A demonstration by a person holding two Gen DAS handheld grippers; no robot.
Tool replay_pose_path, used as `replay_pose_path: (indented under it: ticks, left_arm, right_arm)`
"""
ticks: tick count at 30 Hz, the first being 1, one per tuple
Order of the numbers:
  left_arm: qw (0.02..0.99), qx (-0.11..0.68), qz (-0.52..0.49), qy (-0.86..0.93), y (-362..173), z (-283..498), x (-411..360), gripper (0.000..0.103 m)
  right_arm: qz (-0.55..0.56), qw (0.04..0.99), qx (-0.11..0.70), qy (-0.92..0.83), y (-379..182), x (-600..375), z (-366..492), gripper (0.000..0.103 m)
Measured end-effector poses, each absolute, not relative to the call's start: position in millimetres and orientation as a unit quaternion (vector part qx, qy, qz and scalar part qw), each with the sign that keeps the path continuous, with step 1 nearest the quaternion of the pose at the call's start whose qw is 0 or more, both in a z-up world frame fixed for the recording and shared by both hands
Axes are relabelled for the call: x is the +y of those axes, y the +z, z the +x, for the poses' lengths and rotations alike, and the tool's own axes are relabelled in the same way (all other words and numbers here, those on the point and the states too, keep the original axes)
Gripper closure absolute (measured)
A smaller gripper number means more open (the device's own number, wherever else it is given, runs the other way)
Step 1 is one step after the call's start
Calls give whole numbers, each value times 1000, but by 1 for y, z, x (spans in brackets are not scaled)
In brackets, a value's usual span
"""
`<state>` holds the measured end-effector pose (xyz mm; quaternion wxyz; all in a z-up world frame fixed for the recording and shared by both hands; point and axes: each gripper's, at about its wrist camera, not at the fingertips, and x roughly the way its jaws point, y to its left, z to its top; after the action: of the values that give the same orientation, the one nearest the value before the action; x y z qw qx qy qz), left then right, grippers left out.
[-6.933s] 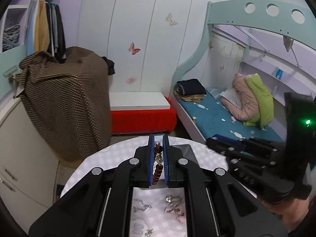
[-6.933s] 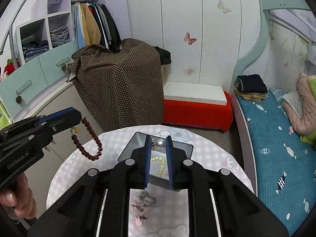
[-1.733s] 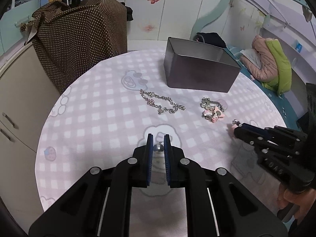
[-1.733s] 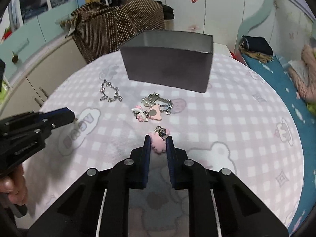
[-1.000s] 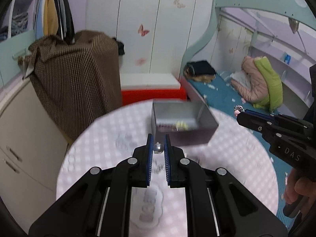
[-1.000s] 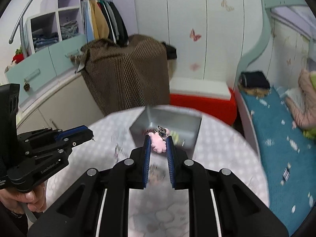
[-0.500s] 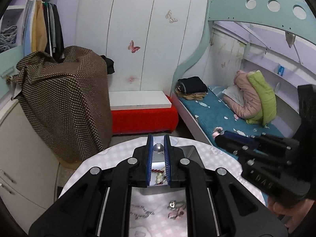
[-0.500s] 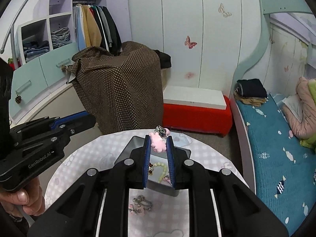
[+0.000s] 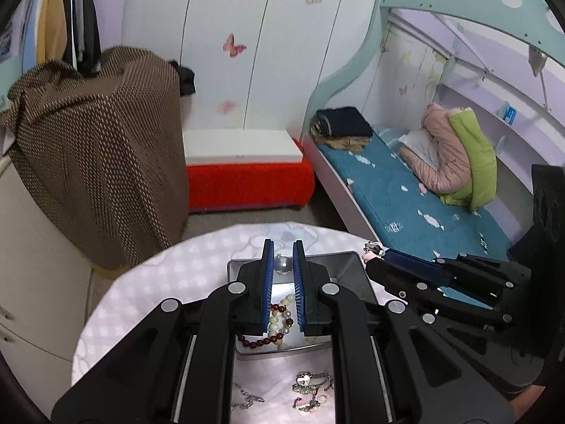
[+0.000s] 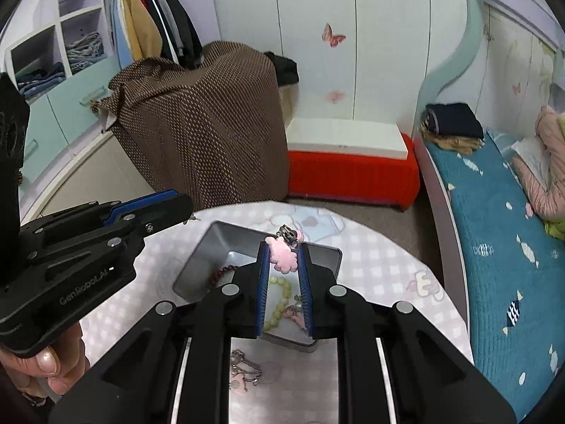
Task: Organize jewelry
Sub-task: 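Carry the pearl earring and pink keychain with both tools over the tin, then open both tools to drop the earring and keychain into the tin, then withdraw both tools from the tin back over the remaining jewelry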
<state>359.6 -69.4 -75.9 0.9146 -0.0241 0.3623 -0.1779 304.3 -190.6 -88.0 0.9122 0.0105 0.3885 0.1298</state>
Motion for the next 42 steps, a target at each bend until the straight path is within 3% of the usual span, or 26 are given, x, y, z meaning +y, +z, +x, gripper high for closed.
replay_pose_path:
  ticks: [8,9,10,11,13,15,16,17,18,19,42]
  left_arm:
    - [905,386,-29,-179,-91,375,-71,90]
    - [904,386,-32,-178,-91,376,-69,80]
    - [906,384,-33,-175,-91,376,-68,61]
    - [910,379,-33,-168,-89,375,-66,51]
    - [916,368,-32,-159,-86,371,-64,20]
    - [922,356,-33,-147,-82,368,-60,12]
    - [924,353,-34,-142,-80,366,-57,12]
    - [924,353,-36,-141,-78,365,-56,12]
    - [926,350,-36,-137,-76,362,-54,10]
    - [928,346,-32,-131,-74,360,-52,8]
    - [964,259,-16,-60,-21,257,-23,5]
  right_arm:
    - [9,903,408,133,-100,-188,312,88]
    - [10,903,409,133,-100,-188,312,87]
    - [11,903,409,133,-100,-188,313,87]
    - [11,902,410,133,-101,-188,314,85]
    - [14,903,408,132,-100,-190,315,76]
    - [16,905,406,129,-100,-191,315,58]
    - [17,906,404,128,-100,-192,314,48]
    - [19,907,401,127,-99,-193,313,26]
    - [21,912,391,123,-97,-194,310,10]
    - [23,915,385,120,-96,-194,309,7]
    - [50,946,312,73,-46,-203,246,7]
